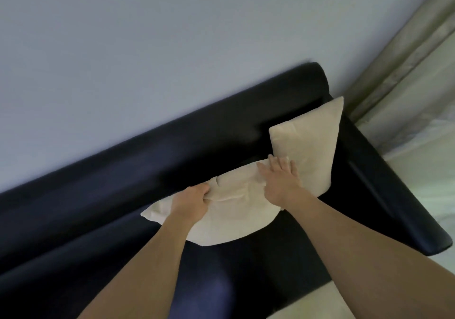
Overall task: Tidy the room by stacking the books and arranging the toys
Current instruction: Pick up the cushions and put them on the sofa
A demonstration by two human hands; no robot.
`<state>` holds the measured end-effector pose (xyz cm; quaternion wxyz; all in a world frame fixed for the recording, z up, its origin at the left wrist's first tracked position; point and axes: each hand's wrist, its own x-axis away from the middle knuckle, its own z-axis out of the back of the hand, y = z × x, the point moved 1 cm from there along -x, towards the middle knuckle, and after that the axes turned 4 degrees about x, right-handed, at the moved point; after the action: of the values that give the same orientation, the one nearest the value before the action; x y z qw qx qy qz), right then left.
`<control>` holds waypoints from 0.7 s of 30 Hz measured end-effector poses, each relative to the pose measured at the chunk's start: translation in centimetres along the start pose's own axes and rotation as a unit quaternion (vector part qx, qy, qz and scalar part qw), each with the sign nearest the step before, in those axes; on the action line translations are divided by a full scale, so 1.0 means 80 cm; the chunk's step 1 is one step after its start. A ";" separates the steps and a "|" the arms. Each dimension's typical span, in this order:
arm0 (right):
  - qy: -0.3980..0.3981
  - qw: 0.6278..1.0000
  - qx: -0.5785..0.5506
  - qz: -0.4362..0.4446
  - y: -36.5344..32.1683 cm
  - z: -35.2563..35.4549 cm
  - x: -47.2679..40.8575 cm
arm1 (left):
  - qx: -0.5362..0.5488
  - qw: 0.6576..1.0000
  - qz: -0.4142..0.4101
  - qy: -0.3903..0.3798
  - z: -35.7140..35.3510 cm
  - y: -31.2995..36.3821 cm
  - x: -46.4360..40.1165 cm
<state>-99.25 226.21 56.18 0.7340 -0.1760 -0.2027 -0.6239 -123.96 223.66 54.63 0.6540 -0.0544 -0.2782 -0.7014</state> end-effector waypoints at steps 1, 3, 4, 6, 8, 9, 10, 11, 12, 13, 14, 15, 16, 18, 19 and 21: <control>-0.009 1.000 -0.005 -0.006 0.001 -0.007 -0.005 | 0.001 1.000 0.006 0.004 -0.005 -0.008 -0.007; 0.000 1.000 -0.018 -0.017 0.001 -0.023 -0.019 | -0.004 1.000 0.000 0.013 -0.011 -0.020 -0.024; 0.012 0.999 -0.038 -0.031 0.001 -0.028 -0.022 | 0.002 1.000 -0.005 0.014 -0.009 -0.022 -0.031; 0.021 0.994 -0.082 -0.066 -0.003 -0.032 -0.028 | 0.007 1.000 -0.013 -0.005 -0.004 -0.023 -0.044; 0.001 0.988 -0.130 -0.084 -0.009 -0.033 -0.033 | -0.012 0.999 -0.021 -0.021 0.003 -0.025 -0.051; -0.014 0.984 -0.155 -0.086 -0.013 -0.030 -0.034 | -0.021 0.999 -0.022 -0.023 0.005 -0.026 -0.051; -0.027 0.980 -0.175 -0.087 -0.016 -0.028 -0.037 | -0.024 0.999 -0.020 -0.022 0.007 -0.027 -0.050; -0.038 0.978 -0.189 -0.085 -0.018 -0.020 -0.045 | -0.026 0.999 -0.018 -0.018 0.012 -0.028 -0.052; -0.051 0.976 -0.196 -0.080 -0.018 -0.015 -0.051 | -0.025 0.999 -0.015 -0.018 0.013 -0.029 -0.053; -0.063 0.976 -0.197 -0.071 -0.020 -0.006 -0.062 | -0.026 0.999 -0.009 -0.017 0.016 -0.033 -0.058; -0.075 0.976 -0.195 -0.060 -0.020 0.000 -0.072 | -0.029 0.999 -0.003 -0.020 0.017 -0.035 -0.062; -0.085 0.977 -0.192 -0.049 -0.019 0.005 -0.080 | -0.037 0.999 0.006 -0.024 0.018 -0.038 -0.066; -0.092 0.976 -0.191 -0.040 -0.020 0.008 -0.087 | -0.045 0.998 0.016 -0.029 0.017 -0.041 -0.069; -0.111 0.975 -0.194 -0.025 -0.026 0.010 -0.089 | -0.055 0.997 0.036 -0.041 0.014 -0.048 -0.072; -0.114 0.973 -0.198 -0.018 -0.030 0.006 -0.087 | -0.055 0.996 0.046 -0.043 0.011 -0.050 -0.072; -0.123 0.970 -0.211 -0.009 -0.037 -0.007 -0.079 | -0.052 0.995 0.063 -0.050 0.008 -0.052 -0.070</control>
<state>-103.02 230.81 52.46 0.6439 -0.4004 -0.1573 -0.6327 -127.34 228.85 51.37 0.6783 -0.1411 -0.2695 -0.6688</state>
